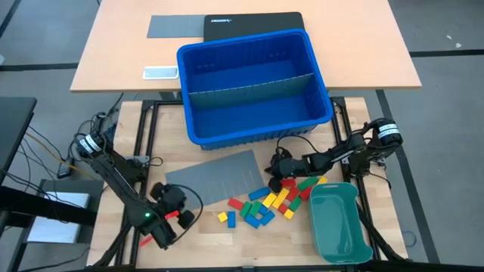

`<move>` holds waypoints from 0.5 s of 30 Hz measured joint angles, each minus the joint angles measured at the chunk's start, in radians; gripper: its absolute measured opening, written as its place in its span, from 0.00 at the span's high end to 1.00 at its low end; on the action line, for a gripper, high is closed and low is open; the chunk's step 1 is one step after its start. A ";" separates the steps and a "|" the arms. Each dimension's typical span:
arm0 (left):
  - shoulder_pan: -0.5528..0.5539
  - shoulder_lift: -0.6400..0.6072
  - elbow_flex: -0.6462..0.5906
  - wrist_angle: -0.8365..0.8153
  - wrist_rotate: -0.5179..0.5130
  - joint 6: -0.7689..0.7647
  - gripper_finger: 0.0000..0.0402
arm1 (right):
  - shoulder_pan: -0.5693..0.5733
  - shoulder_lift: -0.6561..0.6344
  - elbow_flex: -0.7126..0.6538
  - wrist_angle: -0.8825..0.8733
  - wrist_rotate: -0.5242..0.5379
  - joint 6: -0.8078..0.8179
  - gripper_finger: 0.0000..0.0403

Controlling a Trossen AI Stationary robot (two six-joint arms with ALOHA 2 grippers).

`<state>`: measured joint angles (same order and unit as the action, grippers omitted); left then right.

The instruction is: Sort Items/Unsort Items

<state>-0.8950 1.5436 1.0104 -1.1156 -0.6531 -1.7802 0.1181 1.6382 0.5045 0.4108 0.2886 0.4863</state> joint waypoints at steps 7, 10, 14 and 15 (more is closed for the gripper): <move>0.042 0.000 -0.084 -0.039 0.162 0.044 0.99 | 0.016 -0.001 0.000 0.043 -0.036 -0.044 1.00; 0.058 0.000 -0.140 0.036 0.179 0.072 0.99 | 0.031 -0.001 0.000 0.047 -0.076 -0.070 0.97; 0.072 0.000 -0.247 0.208 0.232 0.096 0.99 | 0.062 -0.001 0.000 0.046 -0.083 -0.151 0.90; 0.075 0.000 -0.276 0.265 0.241 0.098 0.99 | 0.072 -0.001 0.000 0.045 -0.081 -0.189 0.87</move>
<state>-0.8196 1.5436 0.7345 -0.8508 -0.4120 -1.6825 0.1898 1.6375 0.5041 0.4561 0.2079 0.2976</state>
